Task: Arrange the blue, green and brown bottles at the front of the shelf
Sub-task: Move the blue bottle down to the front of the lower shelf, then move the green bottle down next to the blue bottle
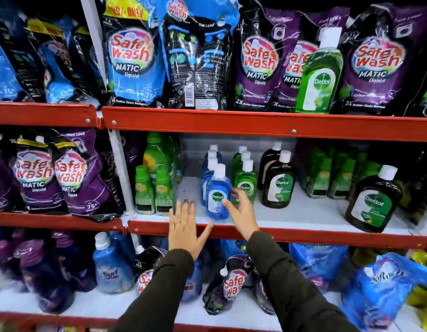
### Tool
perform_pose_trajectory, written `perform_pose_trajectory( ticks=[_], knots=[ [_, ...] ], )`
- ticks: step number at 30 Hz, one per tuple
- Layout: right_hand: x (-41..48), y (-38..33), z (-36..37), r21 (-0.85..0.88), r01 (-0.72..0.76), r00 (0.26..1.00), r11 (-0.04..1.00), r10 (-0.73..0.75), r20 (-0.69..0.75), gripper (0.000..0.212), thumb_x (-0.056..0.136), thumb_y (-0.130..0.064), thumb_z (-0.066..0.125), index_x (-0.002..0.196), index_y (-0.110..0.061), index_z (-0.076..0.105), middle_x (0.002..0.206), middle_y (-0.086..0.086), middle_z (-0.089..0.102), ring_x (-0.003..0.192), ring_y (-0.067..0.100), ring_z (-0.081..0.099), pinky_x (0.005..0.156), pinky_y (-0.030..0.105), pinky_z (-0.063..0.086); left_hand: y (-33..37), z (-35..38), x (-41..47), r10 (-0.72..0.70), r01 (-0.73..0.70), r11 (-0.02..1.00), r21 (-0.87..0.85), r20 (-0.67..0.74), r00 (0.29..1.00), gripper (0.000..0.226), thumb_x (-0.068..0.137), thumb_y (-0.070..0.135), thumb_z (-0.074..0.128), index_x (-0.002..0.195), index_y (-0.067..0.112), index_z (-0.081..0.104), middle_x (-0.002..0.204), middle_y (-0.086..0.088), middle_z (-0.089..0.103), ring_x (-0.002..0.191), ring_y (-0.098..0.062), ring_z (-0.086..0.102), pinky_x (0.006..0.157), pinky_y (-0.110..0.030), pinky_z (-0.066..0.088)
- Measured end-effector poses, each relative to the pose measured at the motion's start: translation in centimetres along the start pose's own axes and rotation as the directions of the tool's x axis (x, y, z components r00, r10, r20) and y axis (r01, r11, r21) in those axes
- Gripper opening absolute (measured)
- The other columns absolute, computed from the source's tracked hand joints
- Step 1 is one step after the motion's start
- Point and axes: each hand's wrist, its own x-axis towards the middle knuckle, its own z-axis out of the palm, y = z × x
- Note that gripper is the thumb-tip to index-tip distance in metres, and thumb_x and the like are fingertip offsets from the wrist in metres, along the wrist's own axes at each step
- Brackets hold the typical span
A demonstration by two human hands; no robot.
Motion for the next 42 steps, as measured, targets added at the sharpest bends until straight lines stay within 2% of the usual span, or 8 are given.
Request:
perform_pose_trajectory(
  ticks=[9, 14, 23, 25, 27, 30, 36, 42],
  knots=[
    [1.3, 0.6, 2.0, 0.005, -0.029, 0.999, 1.000, 0.029, 0.035, 0.033, 0.095, -0.007, 0.061, 0.127, -0.008, 0.051, 0.122, 0.006, 0.060, 0.116, 0.024, 0.062, 0.099, 0.041, 0.055, -0.2, 0.3, -0.1, 0.006, -0.006, 1.000, 0.011, -0.014, 1.000, 0.098, 0.092, 0.078, 0.010, 0.156, 0.006, 0.026, 0.166, -0.014, 0.023, 0.155, -0.031, 0.012, 0.123, -0.042, -0.007],
    [1.1, 1.0, 2.0, -0.015, -0.022, 0.998, 1.000, 0.023, 0.056, 0.038, 0.097, -0.008, 0.058, 0.133, -0.005, 0.049, 0.122, 0.001, 0.057, 0.111, 0.013, 0.058, 0.085, 0.013, 0.052, -0.3, 0.5, 0.0, 0.010, -0.009, 1.000, 0.026, -0.039, 0.999, 0.097, 0.093, 0.077, 0.013, 0.156, 0.005, 0.026, 0.166, -0.014, 0.023, 0.155, -0.031, 0.013, 0.123, -0.042, -0.006],
    [0.8, 1.0, 1.3, -0.065, -0.055, 0.996, 0.996, 0.059, 0.069, 0.049, 0.093, -0.018, 0.066, 0.138, -0.007, 0.050, 0.139, 0.013, 0.060, 0.129, 0.024, 0.057, 0.106, 0.041, 0.051, -0.2, 0.2, 0.1, 0.001, -0.001, 1.000, 0.018, -0.007, 1.000, 0.100, 0.091, 0.079, 0.008, 0.156, 0.005, 0.026, 0.164, -0.017, 0.026, 0.153, -0.034, 0.019, 0.121, -0.039, -0.009],
    [0.0, 0.7, 0.6, -0.118, -0.016, 0.999, 0.993, 0.021, 0.044, 0.050, 0.095, -0.023, 0.065, 0.140, -0.010, 0.049, 0.142, 0.009, 0.057, 0.132, 0.022, 0.054, 0.109, 0.035, 0.046, -0.3, 0.3, 0.3, -0.002, 0.003, 1.000, 0.017, -0.028, 1.000, 0.104, 0.090, 0.080, 0.004, 0.155, 0.003, 0.026, 0.163, -0.019, 0.028, 0.151, -0.037, 0.024, 0.121, -0.042, -0.004],
    [-0.9, 0.7, -0.5, -0.216, 0.067, 0.998, 0.974, -0.069, -0.004, 0.044, 0.098, -0.028, 0.058, 0.139, -0.016, 0.050, 0.143, 0.007, 0.056, 0.133, 0.022, 0.052, 0.110, 0.034, 0.042, 0.0, 0.1, 0.2, -0.023, 0.021, 0.999, -0.039, -0.035, 0.999, 0.109, 0.084, 0.084, -0.003, 0.158, 0.006, 0.012, 0.167, -0.017, 0.014, 0.155, -0.034, 0.012, 0.123, -0.045, -0.004],
    [-2.1, 0.3, -2.2, -0.382, 0.181, 0.972, 0.906, -0.224, -0.071, 0.035, 0.100, -0.033, 0.050, 0.133, -0.023, 0.052, 0.137, 0.003, 0.058, 0.129, 0.022, 0.051, 0.108, 0.042, 0.044, 1.4, -1.2, -0.2, -0.038, 0.022, 0.983, -0.180, -0.088, 0.995, 0.092, 0.090, 0.073, 0.016, 0.159, 0.017, -0.003, 0.170, -0.008, 0.000, 0.156, -0.024, -0.005, 0.125, -0.047, -0.007],
    [-2.7, -2.6, -5.5, -0.479, 0.320, 0.886, 0.817, -0.438, -0.155, 0.027, 0.101, -0.025, 0.046, 0.127, -0.021, 0.055, 0.127, 0.000, 0.057, 0.120, 0.017, 0.050, 0.104, 0.032, 0.042, 6.6, -4.8, 0.4, 0.060, -0.140, 0.964, -0.227, -0.327, 0.943, 0.066, 0.101, 0.045, 0.035, 0.157, 0.014, 0.022, 0.168, -0.007, 0.015, 0.157, -0.027, 0.004, 0.127, -0.050, 0.001],
    [-2.0, -6.3, -9.6, -0.613, 0.375, 0.788, 0.696, -0.587, -0.185, 0.031, 0.100, -0.028, 0.047, 0.128, -0.019, 0.056, 0.133, 0.001, 0.057, 0.125, 0.019, 0.049, 0.106, 0.035, 0.039, 11.8, -9.1, 3.1, 0.144, -0.241, 0.960, -0.144, -0.482, 0.864, 0.064, 0.101, 0.036, 0.045, 0.156, 0.014, 0.019, 0.168, -0.012, 0.016, 0.156, -0.030, 0.002, 0.126, -0.054, 0.000]
  ],
)
